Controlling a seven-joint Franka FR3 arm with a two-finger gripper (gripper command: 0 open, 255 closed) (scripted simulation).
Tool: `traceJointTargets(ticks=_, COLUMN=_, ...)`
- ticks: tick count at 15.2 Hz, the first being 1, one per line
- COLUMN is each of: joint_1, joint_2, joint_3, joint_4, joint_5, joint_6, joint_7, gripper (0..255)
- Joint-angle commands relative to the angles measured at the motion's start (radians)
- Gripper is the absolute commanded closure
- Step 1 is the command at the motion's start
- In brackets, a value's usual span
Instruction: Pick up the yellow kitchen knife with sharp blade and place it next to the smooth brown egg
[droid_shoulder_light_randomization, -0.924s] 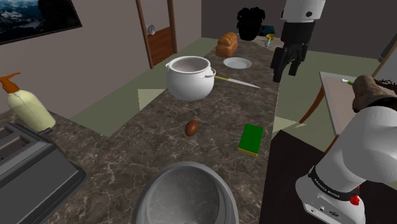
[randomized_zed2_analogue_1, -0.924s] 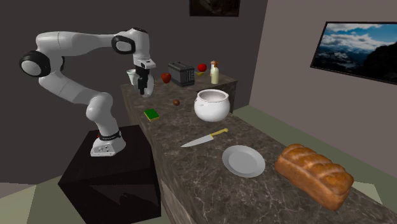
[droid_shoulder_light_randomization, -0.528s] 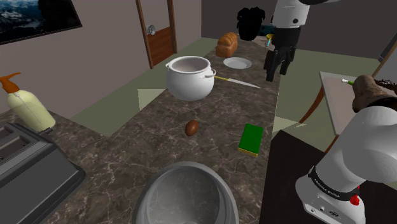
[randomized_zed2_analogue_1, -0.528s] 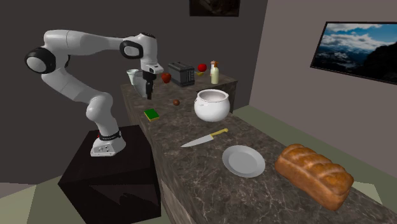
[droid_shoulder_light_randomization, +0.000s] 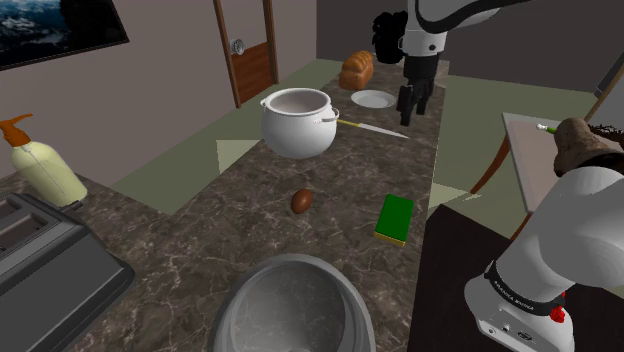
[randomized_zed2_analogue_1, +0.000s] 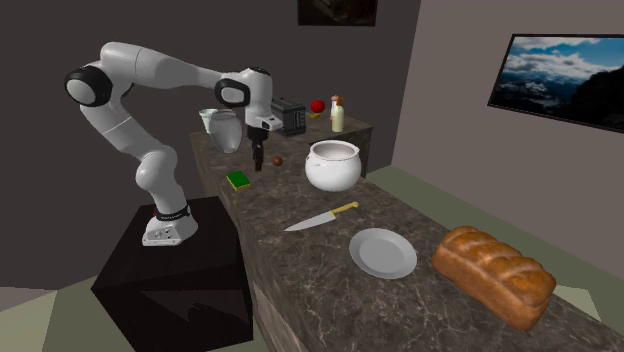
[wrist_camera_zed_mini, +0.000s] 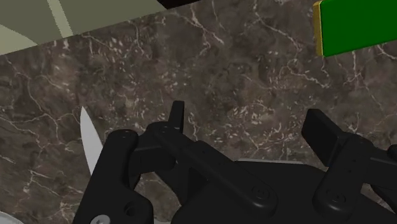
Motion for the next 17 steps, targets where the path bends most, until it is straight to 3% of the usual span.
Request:
traceJointTargets(ticks=1, joint_1=0.004, joint_2=0.077, joint_3=-0.024, joint_4=0.047, joint_5=-0.009, joint_6=0.032, joint_7=-0.056, gripper=0)
traceJointTargets(ticks=9, joint_1=0.008, joint_2=0.388, joint_3=-0.087, joint_4=0.254, joint_5=0.010, joint_6=0.141, joint_7=-0.264, gripper=0)
traceJointTargets(ticks=17, joint_1=-0.029, joint_2=0.713, joint_3=-0.093, joint_4=0.546, joint_5=0.071, joint_6=0.178, joint_7=-0.452, gripper=0)
